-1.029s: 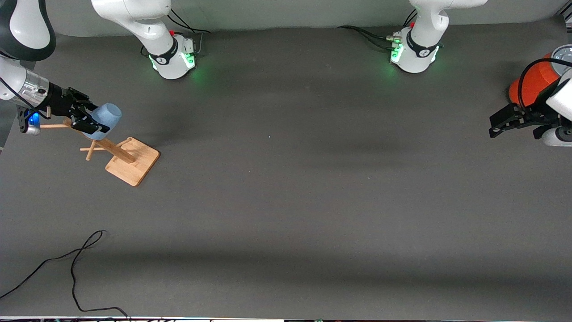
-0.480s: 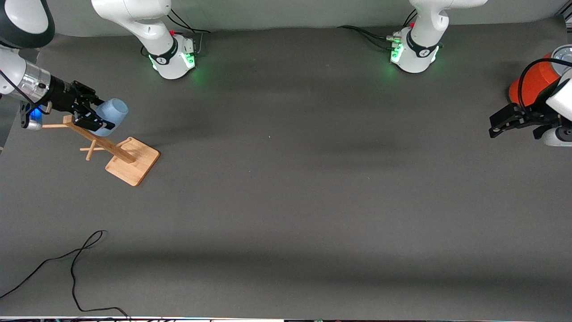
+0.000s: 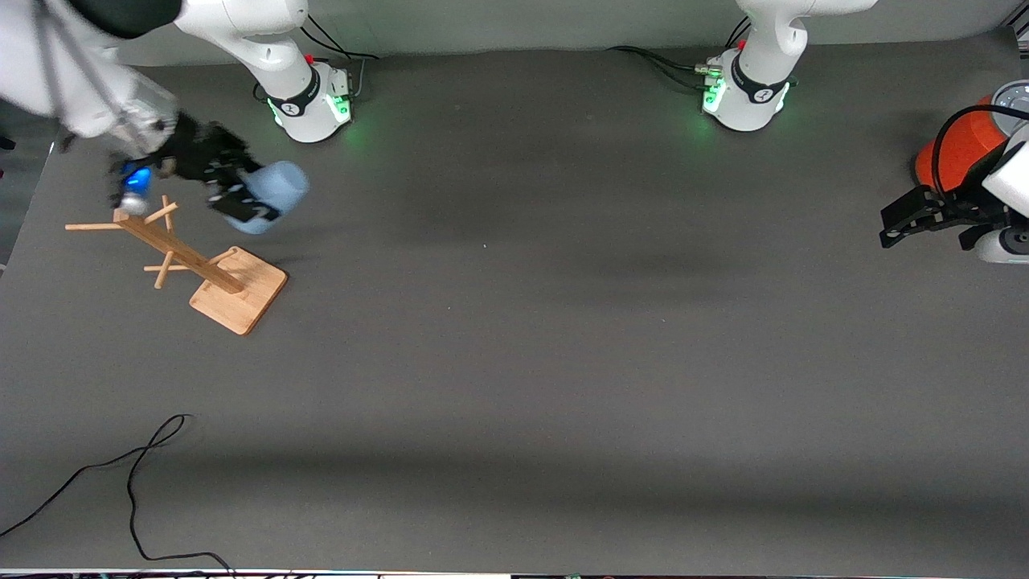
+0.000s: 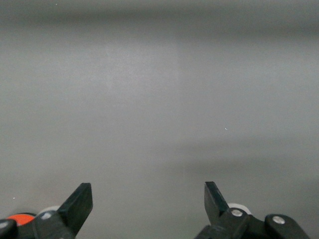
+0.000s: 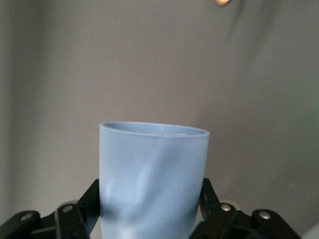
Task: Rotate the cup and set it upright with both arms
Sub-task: 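Lift the cup off the stand peg with the right gripper, then lower the cup onto the table and open the right gripper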
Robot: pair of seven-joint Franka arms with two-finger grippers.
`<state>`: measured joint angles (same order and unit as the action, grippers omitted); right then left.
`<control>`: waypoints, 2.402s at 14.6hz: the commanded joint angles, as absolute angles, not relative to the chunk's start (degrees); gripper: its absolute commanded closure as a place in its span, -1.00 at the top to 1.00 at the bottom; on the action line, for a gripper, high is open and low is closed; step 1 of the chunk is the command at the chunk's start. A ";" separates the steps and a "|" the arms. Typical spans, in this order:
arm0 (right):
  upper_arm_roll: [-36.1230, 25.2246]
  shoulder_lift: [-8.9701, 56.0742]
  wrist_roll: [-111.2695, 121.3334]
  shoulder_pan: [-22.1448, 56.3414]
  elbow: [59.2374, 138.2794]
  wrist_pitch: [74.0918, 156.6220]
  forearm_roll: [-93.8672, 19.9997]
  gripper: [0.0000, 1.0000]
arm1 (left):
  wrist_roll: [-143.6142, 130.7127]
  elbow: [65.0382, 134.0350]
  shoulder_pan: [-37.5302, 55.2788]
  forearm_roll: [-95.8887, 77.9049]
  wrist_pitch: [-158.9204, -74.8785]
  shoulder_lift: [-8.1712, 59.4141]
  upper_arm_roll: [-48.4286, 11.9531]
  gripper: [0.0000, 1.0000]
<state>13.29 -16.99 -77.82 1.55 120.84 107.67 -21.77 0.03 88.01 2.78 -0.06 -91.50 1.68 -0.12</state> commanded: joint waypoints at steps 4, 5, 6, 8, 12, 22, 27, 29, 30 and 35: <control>31.71 -4.95 -97.87 1.49 117.07 123.19 -17.43 0.02 | 0.70 87.10 3.25 0.18 -90.79 1.93 0.26 1.00; 34.43 -2.14 -102.17 1.49 116.72 125.75 -13.57 0.02 | 0.70 87.10 3.25 0.18 -90.79 1.93 0.26 1.00; 37.15 0.94 -106.91 1.58 116.46 128.12 -9.18 0.02 | 0.70 87.10 3.25 0.18 -90.79 1.93 0.26 1.00; 39.98 7.96 -117.37 2.80 116.11 132.69 0.83 0.02 | 0.70 87.10 3.25 0.18 -90.79 1.93 0.26 1.00; 40.17 23.69 -138.46 8.69 110.93 134.47 22.62 0.02 | 0.70 87.10 3.25 0.18 -90.79 1.93 0.26 1.00; 39.64 41.39 -153.36 17.48 103.27 134.39 33.30 0.05 | 0.70 87.19 3.16 0.18 -90.79 2.02 0.26 1.00; 39.55 42.10 -153.28 17.58 103.36 133.95 34.54 1.00 | 0.70 87.10 3.16 0.18 -90.79 2.02 0.26 1.00; 39.55 42.10 -153.19 17.49 103.27 133.86 34.63 1.00 | 0.62 87.19 3.16 0.18 -90.70 2.02 0.26 1.00; 39.55 42.01 -153.11 17.49 103.18 133.86 34.63 1.00 | 0.62 87.19 3.16 0.18 -90.79 1.93 0.26 1.00; 40.34 39.73 -152.32 17.40 101.53 129.75 34.54 1.00 | -0.79 87.54 3.16 -0.26 -90.09 1.76 0.26 1.00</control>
<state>40.11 41.25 -151.22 16.64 103.60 133.85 33.40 -0.09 88.00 2.82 -0.06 -91.25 1.71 -0.06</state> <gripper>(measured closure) 0.000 0.000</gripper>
